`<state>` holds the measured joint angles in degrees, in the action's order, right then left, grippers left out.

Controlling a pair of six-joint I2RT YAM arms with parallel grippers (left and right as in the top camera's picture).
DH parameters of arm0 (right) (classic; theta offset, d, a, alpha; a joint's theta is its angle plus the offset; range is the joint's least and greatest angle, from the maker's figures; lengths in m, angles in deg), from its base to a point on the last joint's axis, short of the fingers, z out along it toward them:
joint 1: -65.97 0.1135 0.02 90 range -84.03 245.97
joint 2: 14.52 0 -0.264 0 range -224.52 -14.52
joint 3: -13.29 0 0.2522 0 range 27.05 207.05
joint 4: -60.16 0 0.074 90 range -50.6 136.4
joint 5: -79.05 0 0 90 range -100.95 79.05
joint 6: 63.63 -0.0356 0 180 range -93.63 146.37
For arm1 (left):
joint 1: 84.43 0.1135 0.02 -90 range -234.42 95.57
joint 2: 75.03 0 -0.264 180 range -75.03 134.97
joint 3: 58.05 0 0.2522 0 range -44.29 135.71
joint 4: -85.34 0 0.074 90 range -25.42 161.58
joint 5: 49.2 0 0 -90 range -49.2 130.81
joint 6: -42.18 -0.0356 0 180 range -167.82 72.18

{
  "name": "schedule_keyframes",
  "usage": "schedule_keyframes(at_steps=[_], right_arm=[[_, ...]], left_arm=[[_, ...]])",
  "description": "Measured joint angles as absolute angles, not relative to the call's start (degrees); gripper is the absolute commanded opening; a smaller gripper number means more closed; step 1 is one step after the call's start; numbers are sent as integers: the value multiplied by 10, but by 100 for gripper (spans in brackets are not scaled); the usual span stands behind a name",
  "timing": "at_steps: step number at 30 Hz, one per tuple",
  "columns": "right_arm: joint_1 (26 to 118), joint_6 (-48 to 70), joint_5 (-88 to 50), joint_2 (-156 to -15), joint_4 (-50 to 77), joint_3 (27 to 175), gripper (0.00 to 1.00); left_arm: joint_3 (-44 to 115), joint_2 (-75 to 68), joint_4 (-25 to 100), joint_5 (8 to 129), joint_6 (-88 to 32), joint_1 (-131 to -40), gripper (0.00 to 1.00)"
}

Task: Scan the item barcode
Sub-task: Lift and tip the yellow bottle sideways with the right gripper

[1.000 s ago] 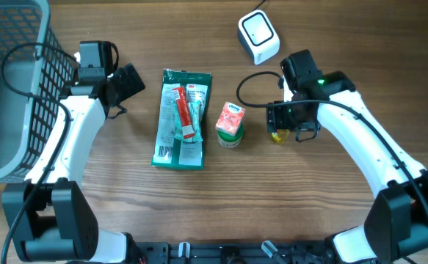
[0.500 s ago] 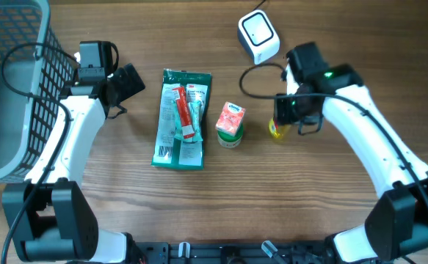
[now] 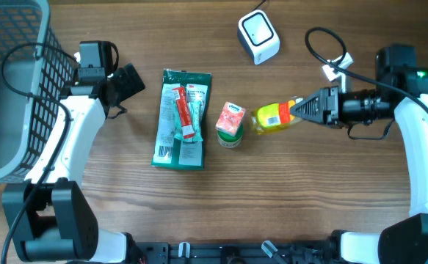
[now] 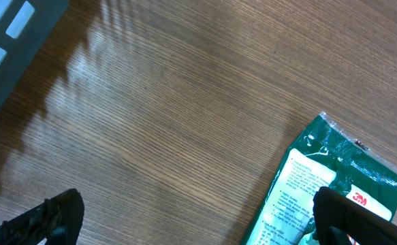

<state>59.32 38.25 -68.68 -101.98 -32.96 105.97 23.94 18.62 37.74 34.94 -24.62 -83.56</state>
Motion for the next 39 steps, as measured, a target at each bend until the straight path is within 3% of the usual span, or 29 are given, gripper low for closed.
schedule_keyframes(at_steps=[10, 20, 39], right_arm=[[636, 518, -842, -1019, -377, 1033, 32], [678, 535, -914, -1019, -356, 951, 31], [678, 539, -988, -1019, -361, 949, 27]], left_arm=[[239, 186, 377, 350, -246, -836, 100], [239, 186, 377, 350, -246, -836, 100], [239, 186, 377, 350, -246, -836, 100]])
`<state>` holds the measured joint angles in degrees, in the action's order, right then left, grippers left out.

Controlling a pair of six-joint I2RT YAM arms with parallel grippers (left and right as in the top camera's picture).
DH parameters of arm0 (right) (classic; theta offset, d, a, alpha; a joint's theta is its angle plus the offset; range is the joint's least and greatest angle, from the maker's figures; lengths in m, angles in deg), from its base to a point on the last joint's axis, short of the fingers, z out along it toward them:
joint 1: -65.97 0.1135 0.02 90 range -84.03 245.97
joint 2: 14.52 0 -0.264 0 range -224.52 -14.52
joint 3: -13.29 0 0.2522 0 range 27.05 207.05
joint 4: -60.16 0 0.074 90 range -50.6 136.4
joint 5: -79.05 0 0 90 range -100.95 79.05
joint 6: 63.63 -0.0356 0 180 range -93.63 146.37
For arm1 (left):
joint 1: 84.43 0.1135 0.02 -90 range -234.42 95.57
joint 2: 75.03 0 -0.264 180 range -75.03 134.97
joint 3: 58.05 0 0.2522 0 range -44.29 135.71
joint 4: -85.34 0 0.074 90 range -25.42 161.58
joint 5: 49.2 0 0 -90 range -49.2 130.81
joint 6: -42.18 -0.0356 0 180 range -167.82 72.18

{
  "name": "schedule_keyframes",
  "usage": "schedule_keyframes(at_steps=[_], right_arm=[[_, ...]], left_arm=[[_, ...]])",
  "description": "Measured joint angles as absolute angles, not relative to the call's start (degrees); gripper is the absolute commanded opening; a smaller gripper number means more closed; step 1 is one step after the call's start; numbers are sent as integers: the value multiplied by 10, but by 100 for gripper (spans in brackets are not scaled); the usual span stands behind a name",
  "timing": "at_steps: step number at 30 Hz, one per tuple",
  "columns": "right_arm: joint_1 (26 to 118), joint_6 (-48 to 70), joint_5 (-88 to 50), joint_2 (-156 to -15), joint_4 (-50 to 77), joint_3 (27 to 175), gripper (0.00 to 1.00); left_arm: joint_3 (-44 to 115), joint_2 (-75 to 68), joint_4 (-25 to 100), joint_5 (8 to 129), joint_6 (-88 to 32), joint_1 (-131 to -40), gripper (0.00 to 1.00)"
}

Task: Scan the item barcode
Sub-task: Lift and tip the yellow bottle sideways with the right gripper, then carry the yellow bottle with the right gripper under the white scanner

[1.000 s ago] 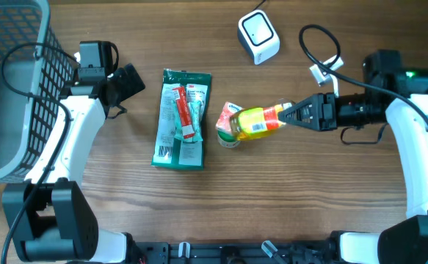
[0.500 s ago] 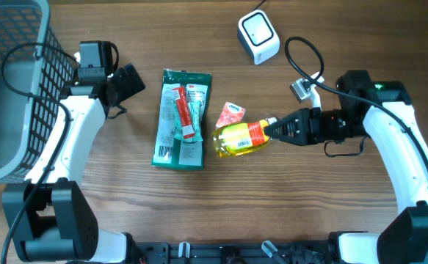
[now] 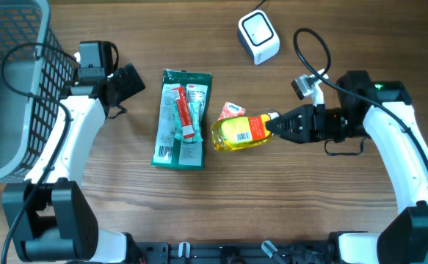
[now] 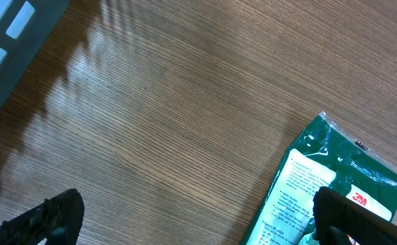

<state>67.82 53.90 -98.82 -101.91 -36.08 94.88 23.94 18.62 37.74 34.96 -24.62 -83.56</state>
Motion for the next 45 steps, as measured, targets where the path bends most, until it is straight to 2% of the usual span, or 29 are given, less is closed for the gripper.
schedule_keyframes(at_steps=[10, 13, 15, 19, 23, 28, 33, 37, 45], right_arm=[[678, 536, -980, -1019, -339, 949, 27], [679, 442, -917, -1018, -200, 946, 25], [679, 294, -785, -1018, -103, 950, 22], [679, 181, -663, -1018, -97, 1032, 17], [679, 125, -522, -1018, -135, 1223, 11], [680, 147, -397, -1035, -142, 1365, 10], [718, 221, -257, -1114, -74, 1375, 10], [786, 285, -144, -1196, -13, 1374, 10], [909, 432, 170, -1338, 146, 1374, 11]], left_arm=[[239, 186, 377, 350, -246, -836, 100], [239, 186, 377, 350, -246, -836, 100], [239, 186, 377, 350, -246, -836, 100], [239, 186, 377, 349, -246, -836, 100], [239, 186, 377, 350, -246, -836, 100], [239, 186, 377, 350, -246, -836, 100], [239, 186, 377, 351, -246, -836, 100], [239, 186, 377, 351, -246, -836, 100], [239, 186, 377, 351, -246, -836, 100]])
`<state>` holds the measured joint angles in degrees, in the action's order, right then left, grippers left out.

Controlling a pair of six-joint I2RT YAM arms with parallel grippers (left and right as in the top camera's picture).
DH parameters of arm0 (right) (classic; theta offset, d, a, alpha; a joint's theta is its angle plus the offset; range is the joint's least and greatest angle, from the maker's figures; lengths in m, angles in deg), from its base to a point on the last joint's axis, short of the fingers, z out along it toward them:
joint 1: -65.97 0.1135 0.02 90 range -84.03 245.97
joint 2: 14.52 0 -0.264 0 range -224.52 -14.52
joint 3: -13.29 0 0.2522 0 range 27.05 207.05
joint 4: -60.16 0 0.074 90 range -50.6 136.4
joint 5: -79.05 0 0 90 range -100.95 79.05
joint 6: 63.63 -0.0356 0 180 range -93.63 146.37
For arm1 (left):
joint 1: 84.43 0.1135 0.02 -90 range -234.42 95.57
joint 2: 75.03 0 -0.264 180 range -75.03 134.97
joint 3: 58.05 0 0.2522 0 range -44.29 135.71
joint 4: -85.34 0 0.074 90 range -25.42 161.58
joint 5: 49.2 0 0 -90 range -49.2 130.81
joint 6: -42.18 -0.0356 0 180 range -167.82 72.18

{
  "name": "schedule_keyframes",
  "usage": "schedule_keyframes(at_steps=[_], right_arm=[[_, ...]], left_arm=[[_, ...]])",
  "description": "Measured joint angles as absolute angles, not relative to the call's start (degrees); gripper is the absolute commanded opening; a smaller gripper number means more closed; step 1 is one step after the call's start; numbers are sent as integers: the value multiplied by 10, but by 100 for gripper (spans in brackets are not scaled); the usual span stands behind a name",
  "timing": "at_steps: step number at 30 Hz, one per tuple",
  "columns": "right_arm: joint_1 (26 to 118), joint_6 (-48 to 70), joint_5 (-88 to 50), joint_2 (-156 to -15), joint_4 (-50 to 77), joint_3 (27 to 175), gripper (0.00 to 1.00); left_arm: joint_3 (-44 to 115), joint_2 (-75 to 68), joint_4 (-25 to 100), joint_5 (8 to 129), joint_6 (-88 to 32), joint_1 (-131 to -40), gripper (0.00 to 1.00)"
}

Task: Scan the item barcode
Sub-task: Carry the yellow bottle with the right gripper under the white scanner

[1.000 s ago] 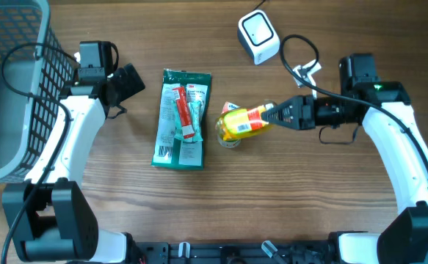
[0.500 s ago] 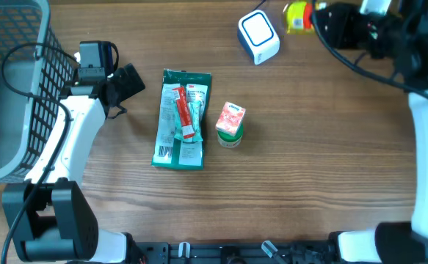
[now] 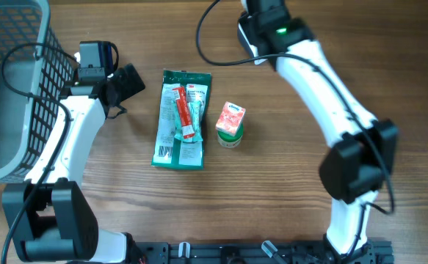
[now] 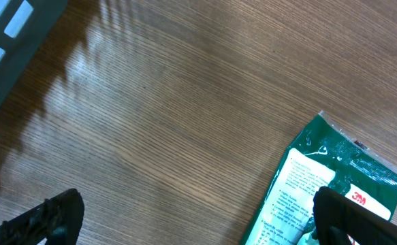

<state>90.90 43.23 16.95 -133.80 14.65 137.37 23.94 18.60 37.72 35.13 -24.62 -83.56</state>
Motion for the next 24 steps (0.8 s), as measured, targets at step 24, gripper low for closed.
schedule_keyframes(at_steps=[24], right_arm=[[940, 486, 347, -1404, 214, 1373, 10]], left_arm=[[239, 186, 377, 351, -246, -836, 100]])
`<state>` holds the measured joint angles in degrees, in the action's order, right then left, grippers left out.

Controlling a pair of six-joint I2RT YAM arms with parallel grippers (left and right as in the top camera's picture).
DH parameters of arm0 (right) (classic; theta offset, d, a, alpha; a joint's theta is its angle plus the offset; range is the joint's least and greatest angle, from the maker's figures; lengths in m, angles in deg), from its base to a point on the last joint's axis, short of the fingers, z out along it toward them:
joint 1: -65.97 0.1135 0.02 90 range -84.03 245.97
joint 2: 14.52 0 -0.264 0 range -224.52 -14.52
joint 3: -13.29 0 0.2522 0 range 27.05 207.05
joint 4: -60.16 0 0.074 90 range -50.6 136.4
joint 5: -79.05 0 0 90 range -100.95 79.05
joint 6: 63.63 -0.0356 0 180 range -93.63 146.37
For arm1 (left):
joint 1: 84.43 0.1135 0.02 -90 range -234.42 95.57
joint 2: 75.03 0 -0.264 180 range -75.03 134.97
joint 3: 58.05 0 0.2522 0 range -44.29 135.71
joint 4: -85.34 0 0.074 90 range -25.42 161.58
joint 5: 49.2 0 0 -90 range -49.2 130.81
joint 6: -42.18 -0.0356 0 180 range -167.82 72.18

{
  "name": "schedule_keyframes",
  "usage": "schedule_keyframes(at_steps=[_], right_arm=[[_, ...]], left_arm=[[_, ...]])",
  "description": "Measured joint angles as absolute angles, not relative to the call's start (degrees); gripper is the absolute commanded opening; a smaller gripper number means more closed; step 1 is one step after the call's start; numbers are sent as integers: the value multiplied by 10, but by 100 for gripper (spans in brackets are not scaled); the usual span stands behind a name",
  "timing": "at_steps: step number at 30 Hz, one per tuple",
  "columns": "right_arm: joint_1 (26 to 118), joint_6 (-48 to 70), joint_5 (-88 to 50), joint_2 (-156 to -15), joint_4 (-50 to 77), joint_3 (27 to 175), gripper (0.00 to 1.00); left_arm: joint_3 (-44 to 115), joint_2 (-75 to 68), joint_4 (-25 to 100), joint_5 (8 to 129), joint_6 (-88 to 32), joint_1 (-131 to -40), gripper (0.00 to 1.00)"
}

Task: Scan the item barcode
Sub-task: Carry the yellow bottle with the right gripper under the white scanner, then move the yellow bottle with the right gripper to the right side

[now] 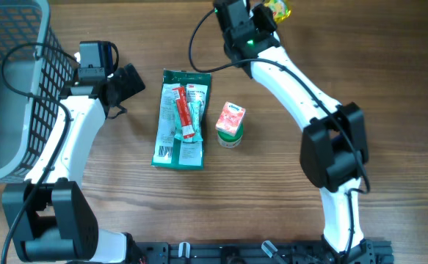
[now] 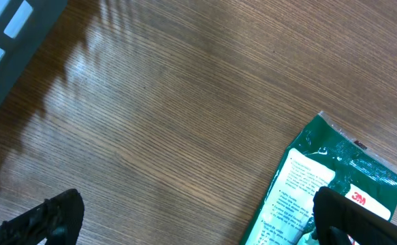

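Only part of the yellow bottle (image 1: 277, 8) with its red label shows, at the top edge of the overhead view. My right gripper (image 1: 267, 10) is there, shut on the bottle, and its fingers are largely cut off by the frame edge. The right arm stretches across the far middle of the table and hides the white scanner. My left gripper (image 1: 129, 81) hangs open at the left, over bare wood. In the left wrist view its black fingertips (image 2: 54, 216) stand wide apart, with a corner of the green packet (image 2: 324, 184) beside the right one.
A green packet (image 1: 182, 119) with a red tube (image 1: 183, 111) on it lies left of centre. A small pink-topped carton (image 1: 230, 123) stands beside it. A grey wire basket (image 1: 4, 88) fills the far left corner. A black cable loops near the right arm.
The right arm's wrist has shifted at the table's far edge, and the yellow bottle now shows at the top edge. The left arm and the table items have not moved.
My right gripper held the yellow bottle at the right of the table, next to the pink carton. Then it held it over the carton. Then the arm reached to the far edge over the scanner with the bottle out of sight. Now the bottle shows there. The left arm stayed still.
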<state>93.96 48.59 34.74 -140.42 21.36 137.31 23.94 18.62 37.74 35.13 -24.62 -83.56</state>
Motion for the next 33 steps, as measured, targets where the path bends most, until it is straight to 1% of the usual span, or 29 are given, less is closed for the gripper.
schedule_keyframes(at_steps=[2, 5, 9, 11, 14, 16, 19, 23, 24, 28, 31, 32, 33], right_arm=[[931, 459, 338, -1367, 163, 1372, 10], [893, 381, 286, -1271, 47, 1371, 10], [768, 273, 165, -1153, -85, 1376, 11], [695, 248, 96, -1136, -128, 1378, 11], [578, 225, -23, -1147, -180, 1374, 14], [523, 218, -86, -1156, -193, 1359, 15], [467, 214, -142, -1161, -188, 1321, 15], [457, 212, -171, -1161, -143, 1239, 16], [458, 212, -174, -1163, -130, 1220, 18], [461, 212, -182, -1165, -65, 1139, 19], [461, 212, -178, -1166, -25, 1095, 30], [461, 212, -175, -1166, -15, 1084, 39], [461, 212, -173, -1166, -11, 1077, 59]], left_arm=[[239, 186, 377, 351, -246, -836, 100], [239, 186, 377, 352, -246, -836, 100], [239, 186, 377, 351, -246, -836, 100], [239, 186, 377, 351, -246, -836, 100], [239, 186, 377, 351, -246, -836, 100], [239, 186, 377, 351, -246, -836, 100], [239, 186, 377, 352, -246, -836, 100], [239, 186, 377, 351, -246, -836, 100], [239, 186, 377, 351, -246, -836, 100], [239, 186, 377, 352, -246, -836, 100], [239, 186, 377, 352, -246, -836, 100], [239, 186, 377, 352, -246, -836, 100], [239, 186, 377, 352, -246, -836, 100]])
